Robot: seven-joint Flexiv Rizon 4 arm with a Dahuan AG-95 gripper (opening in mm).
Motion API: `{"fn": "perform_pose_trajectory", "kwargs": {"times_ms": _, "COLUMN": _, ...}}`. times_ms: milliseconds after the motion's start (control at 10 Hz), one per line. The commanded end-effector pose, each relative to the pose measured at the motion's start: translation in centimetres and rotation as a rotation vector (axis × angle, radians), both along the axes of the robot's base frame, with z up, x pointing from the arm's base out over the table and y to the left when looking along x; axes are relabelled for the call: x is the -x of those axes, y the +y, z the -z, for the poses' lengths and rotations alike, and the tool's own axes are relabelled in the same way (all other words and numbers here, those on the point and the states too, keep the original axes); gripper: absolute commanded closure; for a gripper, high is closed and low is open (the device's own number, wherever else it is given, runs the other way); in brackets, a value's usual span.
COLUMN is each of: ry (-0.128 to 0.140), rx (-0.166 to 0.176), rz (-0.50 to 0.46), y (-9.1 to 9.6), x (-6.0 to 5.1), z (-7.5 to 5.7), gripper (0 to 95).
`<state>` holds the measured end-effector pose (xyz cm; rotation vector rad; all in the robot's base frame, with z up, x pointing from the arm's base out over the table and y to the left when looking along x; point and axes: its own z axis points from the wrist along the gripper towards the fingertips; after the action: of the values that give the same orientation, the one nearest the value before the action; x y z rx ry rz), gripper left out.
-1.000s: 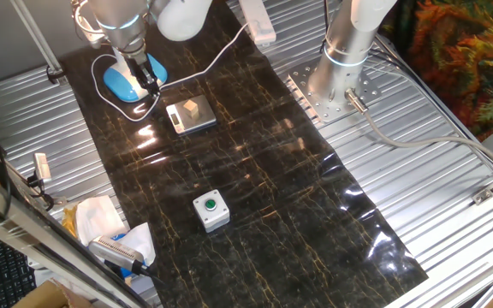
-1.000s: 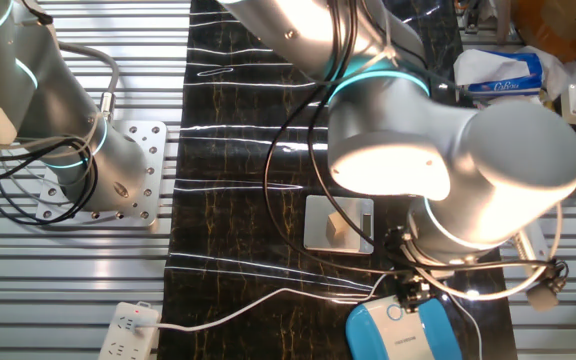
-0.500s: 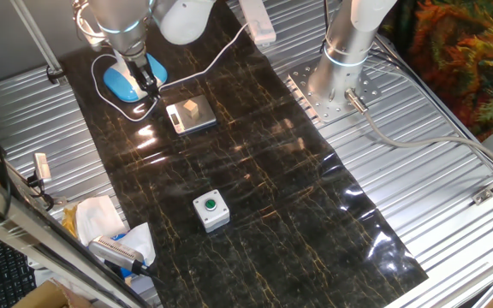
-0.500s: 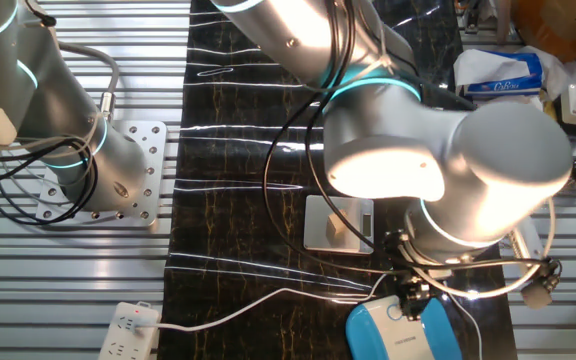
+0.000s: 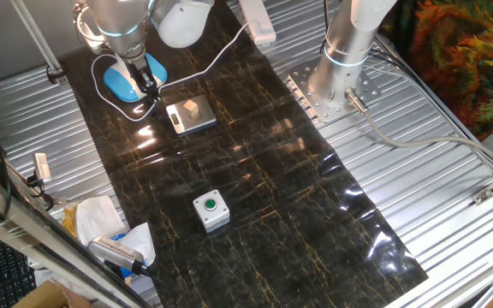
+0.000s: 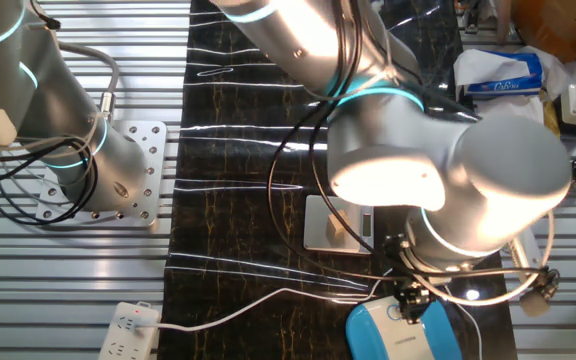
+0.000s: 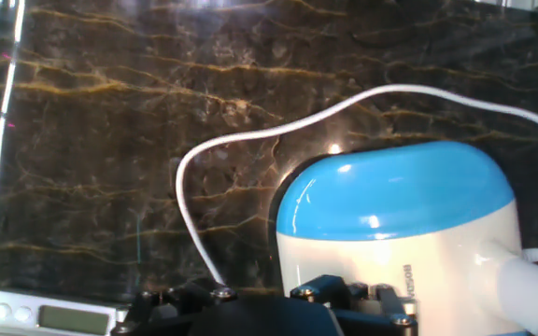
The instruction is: Turn off the desk lamp by pressing the button
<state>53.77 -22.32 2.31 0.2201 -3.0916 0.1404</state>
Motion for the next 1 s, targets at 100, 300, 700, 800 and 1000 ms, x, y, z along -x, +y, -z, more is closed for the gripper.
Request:
{"fn": "perform_pose_trajectory", "kwargs": {"times_ms": 100, "ry": -0.008, "rx": 0.036, "rz": -0.028, "y": 0.0, "x": 0.3, "z": 0.1, "gripper": 19.0}}
{"fn": "perform_pose_trajectory", "kwargs": {"times_ms": 300, "ry": -0.008, "rx": 0.026, "rz": -0.020, "y": 0.0, "x": 0.4, "z": 0.1, "gripper": 19.0}}
{"fn": "perform_pose_trajectory", "kwargs": {"times_ms": 700, "ry": -0.021, "rx": 0.037, "rz": -0.023, "y": 0.0, "x": 0.4, "z": 0.3, "gripper": 19.0}}
{"fn": "perform_pose_trajectory", "kwargs": {"times_ms": 800, "ry": -0.022, "rx": 0.036, "rz": -0.019, "y": -0.1, "x": 0.4, "z": 0.7, "gripper": 19.0}}
{"fn": "perform_pose_trajectory", "kwargs": {"times_ms": 1000, "ry": -0.067, "rx": 0.043, "rz": -0.031, "y": -0.1, "x": 0.9, "z": 2.2, "gripper": 19.0}}
